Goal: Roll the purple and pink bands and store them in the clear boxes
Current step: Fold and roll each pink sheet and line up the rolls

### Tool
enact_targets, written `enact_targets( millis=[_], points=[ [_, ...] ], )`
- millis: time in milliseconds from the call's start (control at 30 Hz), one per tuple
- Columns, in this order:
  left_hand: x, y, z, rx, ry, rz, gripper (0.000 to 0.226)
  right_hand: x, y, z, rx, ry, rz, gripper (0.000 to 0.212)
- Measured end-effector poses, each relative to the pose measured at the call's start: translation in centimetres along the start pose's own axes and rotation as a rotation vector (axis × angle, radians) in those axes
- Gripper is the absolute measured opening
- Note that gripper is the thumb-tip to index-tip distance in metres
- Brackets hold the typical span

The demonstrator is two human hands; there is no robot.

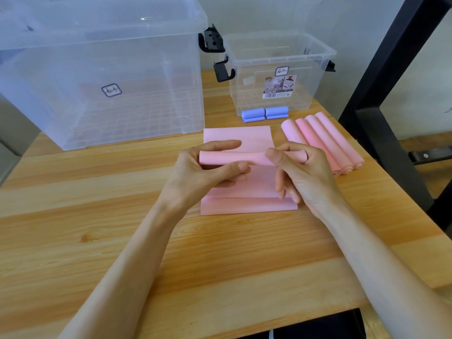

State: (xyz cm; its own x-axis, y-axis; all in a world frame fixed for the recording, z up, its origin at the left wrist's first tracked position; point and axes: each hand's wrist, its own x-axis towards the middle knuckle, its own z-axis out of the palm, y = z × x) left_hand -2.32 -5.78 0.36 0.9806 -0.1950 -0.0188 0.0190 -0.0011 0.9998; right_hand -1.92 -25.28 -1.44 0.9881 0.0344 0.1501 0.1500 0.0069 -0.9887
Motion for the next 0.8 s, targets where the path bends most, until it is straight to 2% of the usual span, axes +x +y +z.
enact_targets(
  millis=[167,233,367,433,600,700,800],
  points=[
    [0.08,-0.08,-0.11,0.053,0.004,0.023,0.023,0.00,0.03,0.05,0.013,0.000,0.002,0.032],
    [0.06,-0.07,-0.05,0.062,0.017,0.026,0.025,0.04,-0.01,0.08,0.049,-0.011,-0.005,0.028],
    [0.16,-0.19,0.01,0.082,0.046,0.011,0.025,0.09,-0.04,0.02,0.033,-0.033,-0.022,0.036],
    [0.21,-0.22,-0.03,0.076,0.057,0.007,0.024,0.11,0.02,0.05,0.016,-0.035,-0.030,0.031],
    [0.09,0.03,-0.06,0.022,0.004,0.029,0.043,0.01,0.14,0.02,0.024,-0.017,-0.007,0.028],
    [0.07,0.00,-0.06,0.031,0.000,0.049,0.026,0.01,0.08,0.12,0.035,-0.016,0.005,0.028],
    [0.11,0.01,0.06,0.031,0.034,0.042,0.022,0.07,0.12,0.10,0.050,-0.017,0.005,0.033]
  ],
)
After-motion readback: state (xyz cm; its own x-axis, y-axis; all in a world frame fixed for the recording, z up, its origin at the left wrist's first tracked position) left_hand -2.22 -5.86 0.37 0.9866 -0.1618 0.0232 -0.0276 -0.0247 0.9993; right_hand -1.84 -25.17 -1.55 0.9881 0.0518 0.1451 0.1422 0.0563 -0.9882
